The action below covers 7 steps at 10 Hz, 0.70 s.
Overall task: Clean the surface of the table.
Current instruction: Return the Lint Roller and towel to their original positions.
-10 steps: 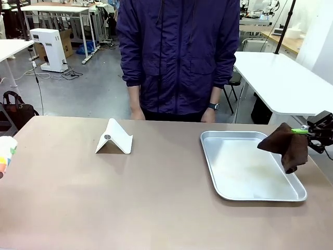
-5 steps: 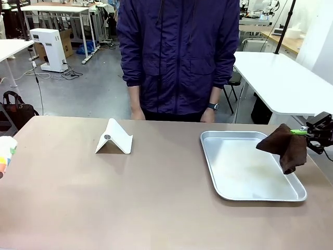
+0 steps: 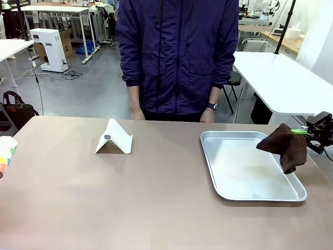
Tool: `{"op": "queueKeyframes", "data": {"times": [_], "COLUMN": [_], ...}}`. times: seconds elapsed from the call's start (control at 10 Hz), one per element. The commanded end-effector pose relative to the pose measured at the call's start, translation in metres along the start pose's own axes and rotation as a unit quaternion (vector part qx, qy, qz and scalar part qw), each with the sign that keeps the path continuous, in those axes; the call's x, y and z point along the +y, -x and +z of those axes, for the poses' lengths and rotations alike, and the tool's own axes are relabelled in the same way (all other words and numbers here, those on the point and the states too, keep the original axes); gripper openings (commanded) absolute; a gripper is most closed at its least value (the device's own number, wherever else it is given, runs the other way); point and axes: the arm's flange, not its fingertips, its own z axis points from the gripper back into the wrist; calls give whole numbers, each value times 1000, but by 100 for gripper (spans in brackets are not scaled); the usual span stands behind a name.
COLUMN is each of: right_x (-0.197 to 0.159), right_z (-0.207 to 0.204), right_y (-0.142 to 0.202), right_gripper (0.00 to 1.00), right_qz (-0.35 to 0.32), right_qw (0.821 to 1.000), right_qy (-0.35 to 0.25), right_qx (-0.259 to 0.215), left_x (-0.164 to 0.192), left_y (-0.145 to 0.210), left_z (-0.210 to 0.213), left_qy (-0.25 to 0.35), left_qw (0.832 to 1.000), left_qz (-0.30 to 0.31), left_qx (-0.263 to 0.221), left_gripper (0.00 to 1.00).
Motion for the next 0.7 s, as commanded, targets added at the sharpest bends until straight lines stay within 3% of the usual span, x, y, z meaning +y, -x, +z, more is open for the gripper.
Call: {"op": "queueKeyframes", "data": {"times": [0.0, 0.6], "right_x": [6, 6], "right_z": [1, 1], "right_y": [2, 2], "right_gripper": [9, 9], "right_qz": [3, 3], "right_qw": [1000, 1000], "right_qy": [-2, -2], "right_qx": [6, 6], "left_x": [-4, -4], "left_y": [4, 4], "left_z": [-2, -2], "left_qy": [2, 2], "left_qw": [1000, 1000], "left_qz": [0, 0], "left_qx": [3, 3], "left_gripper": [22, 22]}}
